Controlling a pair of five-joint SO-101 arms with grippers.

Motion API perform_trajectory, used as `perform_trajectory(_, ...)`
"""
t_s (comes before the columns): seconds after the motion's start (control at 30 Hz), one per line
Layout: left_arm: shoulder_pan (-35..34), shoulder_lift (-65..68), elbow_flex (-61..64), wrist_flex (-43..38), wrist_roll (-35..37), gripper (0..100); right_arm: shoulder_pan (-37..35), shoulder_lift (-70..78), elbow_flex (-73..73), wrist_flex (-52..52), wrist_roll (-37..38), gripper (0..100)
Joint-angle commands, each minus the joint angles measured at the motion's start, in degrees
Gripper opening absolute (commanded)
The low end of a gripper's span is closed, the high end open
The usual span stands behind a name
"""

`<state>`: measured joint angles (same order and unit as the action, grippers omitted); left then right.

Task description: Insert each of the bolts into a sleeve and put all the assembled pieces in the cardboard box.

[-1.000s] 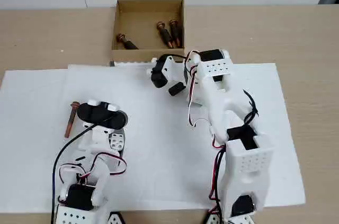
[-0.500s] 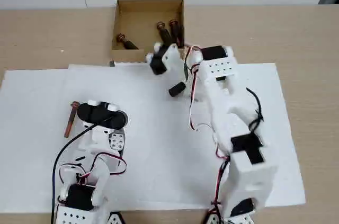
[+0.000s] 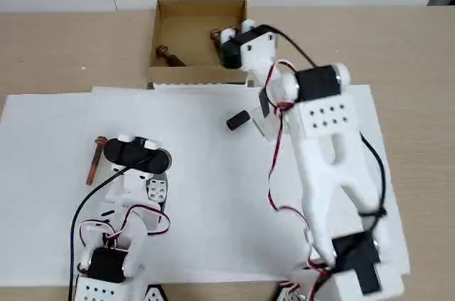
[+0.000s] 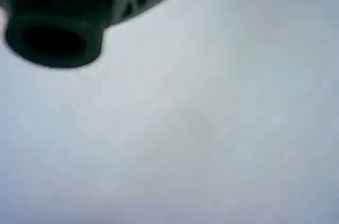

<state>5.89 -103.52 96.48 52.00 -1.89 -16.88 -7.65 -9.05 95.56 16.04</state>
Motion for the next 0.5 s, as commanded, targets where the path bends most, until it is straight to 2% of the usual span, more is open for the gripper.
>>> perform_trajectory(0.0,-0.4,-0.4,-1.0,1.3,-0.6,1,0.5,-6.8,-0.4,2.0,-7.0,0.7)
perform_trajectory(0.1,-1.2,-0.4,-5.1,3.9,-3.3,1,2.1,-11.2,1.8,2.2,-10.0,0.7)
perform_trajectory(0.2,-6.5,-0.3,-10.9,5.9,-3.9,1,3.3,-17.3,8.0,2.2,-11.4,0.7)
perform_trajectory(0.3,-11.4,-0.3,-16.0,10.0,-8.4,1,4.7,-25.3,15.6,1.9,-11.4,0.7)
perform_trajectory(0.47,-15.8,-0.2,-24.0,15.6,-11.1,1,7.7,-36.9,27.7,1.4,-11.5,0.7)
